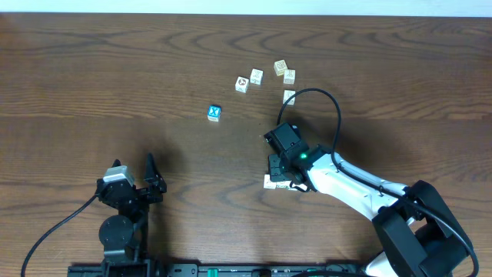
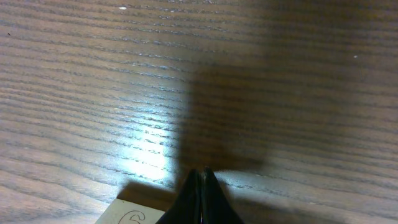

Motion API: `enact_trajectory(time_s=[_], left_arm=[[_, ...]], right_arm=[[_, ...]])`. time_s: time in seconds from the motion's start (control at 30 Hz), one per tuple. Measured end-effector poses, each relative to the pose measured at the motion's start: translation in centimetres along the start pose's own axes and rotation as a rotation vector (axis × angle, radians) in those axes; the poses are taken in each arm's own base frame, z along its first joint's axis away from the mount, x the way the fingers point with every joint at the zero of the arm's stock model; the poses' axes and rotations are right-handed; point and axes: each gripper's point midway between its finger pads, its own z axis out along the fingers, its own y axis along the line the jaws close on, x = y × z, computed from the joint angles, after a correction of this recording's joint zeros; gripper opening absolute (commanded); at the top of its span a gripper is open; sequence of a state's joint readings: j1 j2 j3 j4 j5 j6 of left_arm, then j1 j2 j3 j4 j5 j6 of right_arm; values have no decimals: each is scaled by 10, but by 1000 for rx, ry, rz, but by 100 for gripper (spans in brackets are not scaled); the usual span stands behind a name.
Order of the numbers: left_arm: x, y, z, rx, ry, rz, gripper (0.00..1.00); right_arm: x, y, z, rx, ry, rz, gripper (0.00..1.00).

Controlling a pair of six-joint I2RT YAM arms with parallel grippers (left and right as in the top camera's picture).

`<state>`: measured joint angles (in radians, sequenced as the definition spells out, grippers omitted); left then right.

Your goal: Lift 4 blocks

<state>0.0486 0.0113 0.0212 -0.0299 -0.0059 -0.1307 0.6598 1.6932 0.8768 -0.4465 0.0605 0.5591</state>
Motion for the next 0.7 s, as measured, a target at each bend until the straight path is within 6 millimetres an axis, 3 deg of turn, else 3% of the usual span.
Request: enact_trajectory(time_s=[0.7], left_arm=[[0,0,0,0,0,0,74]], right_arm=[[2,-1,0,4,6,8,1]])
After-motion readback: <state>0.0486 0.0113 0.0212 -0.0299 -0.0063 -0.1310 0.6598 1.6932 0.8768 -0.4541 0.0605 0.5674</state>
